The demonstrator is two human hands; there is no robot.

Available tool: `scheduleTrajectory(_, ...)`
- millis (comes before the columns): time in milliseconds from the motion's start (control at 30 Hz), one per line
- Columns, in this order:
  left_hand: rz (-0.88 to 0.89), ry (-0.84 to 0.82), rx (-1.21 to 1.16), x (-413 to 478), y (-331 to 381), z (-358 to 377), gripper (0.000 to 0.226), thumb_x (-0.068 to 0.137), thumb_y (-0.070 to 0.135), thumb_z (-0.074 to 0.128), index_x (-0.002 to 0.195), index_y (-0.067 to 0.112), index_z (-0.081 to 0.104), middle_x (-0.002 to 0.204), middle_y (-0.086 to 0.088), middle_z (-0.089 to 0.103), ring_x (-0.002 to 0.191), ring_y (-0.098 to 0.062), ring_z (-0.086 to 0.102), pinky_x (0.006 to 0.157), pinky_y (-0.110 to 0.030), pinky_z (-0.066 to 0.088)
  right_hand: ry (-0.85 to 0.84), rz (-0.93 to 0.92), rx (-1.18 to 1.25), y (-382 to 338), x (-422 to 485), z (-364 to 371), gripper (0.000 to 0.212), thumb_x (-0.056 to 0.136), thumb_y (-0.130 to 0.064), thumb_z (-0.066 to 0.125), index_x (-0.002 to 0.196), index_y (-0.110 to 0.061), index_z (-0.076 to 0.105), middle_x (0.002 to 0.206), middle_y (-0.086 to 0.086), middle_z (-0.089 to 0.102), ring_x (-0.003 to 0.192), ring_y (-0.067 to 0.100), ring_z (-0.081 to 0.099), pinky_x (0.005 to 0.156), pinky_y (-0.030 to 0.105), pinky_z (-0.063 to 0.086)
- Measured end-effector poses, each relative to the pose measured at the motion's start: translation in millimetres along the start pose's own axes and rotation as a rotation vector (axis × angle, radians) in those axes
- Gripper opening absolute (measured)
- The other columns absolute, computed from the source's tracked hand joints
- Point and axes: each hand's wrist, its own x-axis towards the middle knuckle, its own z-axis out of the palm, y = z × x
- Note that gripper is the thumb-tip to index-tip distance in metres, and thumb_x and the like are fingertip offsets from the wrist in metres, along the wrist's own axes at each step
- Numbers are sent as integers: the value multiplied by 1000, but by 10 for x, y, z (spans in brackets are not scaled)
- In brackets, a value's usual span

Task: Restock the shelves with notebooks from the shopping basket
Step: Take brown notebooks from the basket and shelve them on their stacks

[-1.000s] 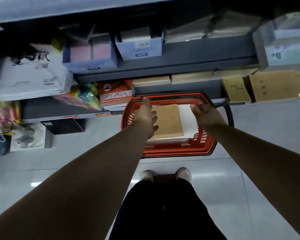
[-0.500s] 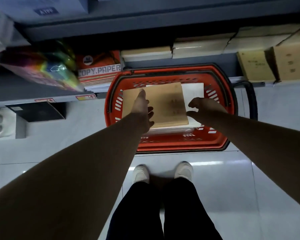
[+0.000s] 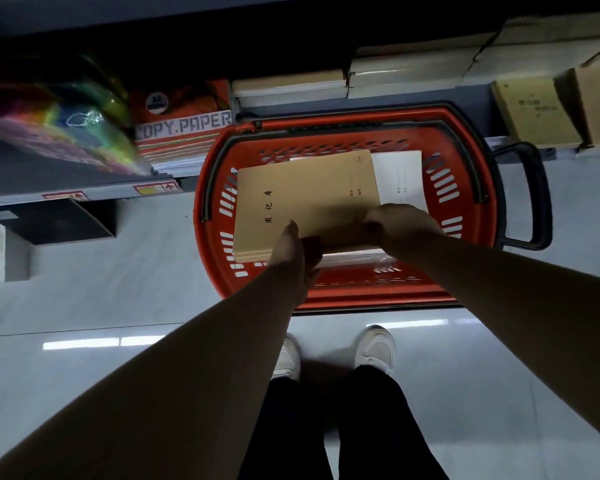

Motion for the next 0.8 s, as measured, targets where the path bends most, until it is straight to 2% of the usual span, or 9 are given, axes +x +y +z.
scheduleTrajectory(67,1,23,-4,23,-25,-22,50,100,53,37,105,8,58,107,-10,69,110,-24,59,88,-38,42,-26,42,40,9,45,32,25,100,-25,43,120,-19,57,121,8,59,109,24,54,90,31,42)
scheduleTrajectory(167,-23,18,31,104,-74,-29,55,100,55,34,92,6,58,109,-13,69,115,-26,59,94,-40,44,2,72,29,13,69,17,22,98,-27,44,112,-20,60,112,6,61,102,23,56,83,30,44)
scheduleTrajectory(267,-47,-9,47,128,-134,-21,55,101,55,30,109,6,55,129,-16,62,126,-29,52,105,-44,39,-27,76,49,17,73,-50,20,95,-32,49,104,-23,64,106,4,61,95,23,58,75,27,44)
scheduleTrajectory(367,-50,-29,39,162,-189,-43,62,102,54,25,128,5,54,136,-17,56,129,-30,50,104,-44,39,-40,66,78,46,108,-130,17,90,-30,57,99,-24,70,105,2,63,94,23,58,78,30,50)
scheduleTrajectory(500,-49,-45,8,170,-209,-31,58,103,52,22,112,7,57,133,-18,58,123,-31,55,92,-42,43,-53,35,51,50,139,-201,17,88,-33,62,96,-23,73,104,2,65,93,24,58,70,27,43)
scheduleTrajectory(600,-39,-27,25,184,-211,21,54,104,50,21,103,10,57,129,-18,60,119,-30,58,85,-39,46,-126,14,25,28,164,-269,18,86,-31,64,98,-21,73,105,2,64,98,25,58,77,29,47)
scheduleTrajectory(667,-24,-22,21,170,-206,77,56,103,51,24,100,8,60,124,-17,64,109,-29,63,78,-36,50,-134,-27,-27,-15,154,-324,13,88,-26,60,89,-17,70,94,3,63,92,25,59,71,29,46)
scheduleTrajectory(733,-14,-31,-12,144,-181,143,56,101,54,29,104,7,61,109,-14,69,92,-25,66,70,-35,52,-108,-21,-76,-51,112,-353,14,90,-22,55,78,-16,60,82,5,58,81,25,57,60,28,36)
scheduleTrajectory(800,3,-47,-39,105,-125,192,56,99,57,35,114,8,57,97,-10,69,87,-22,66,67,-34,52,-38,-9,-135,-85,53,-354,13,93,-21,50,82,-16,56,85,7,58,76,24,53,58,27,30)
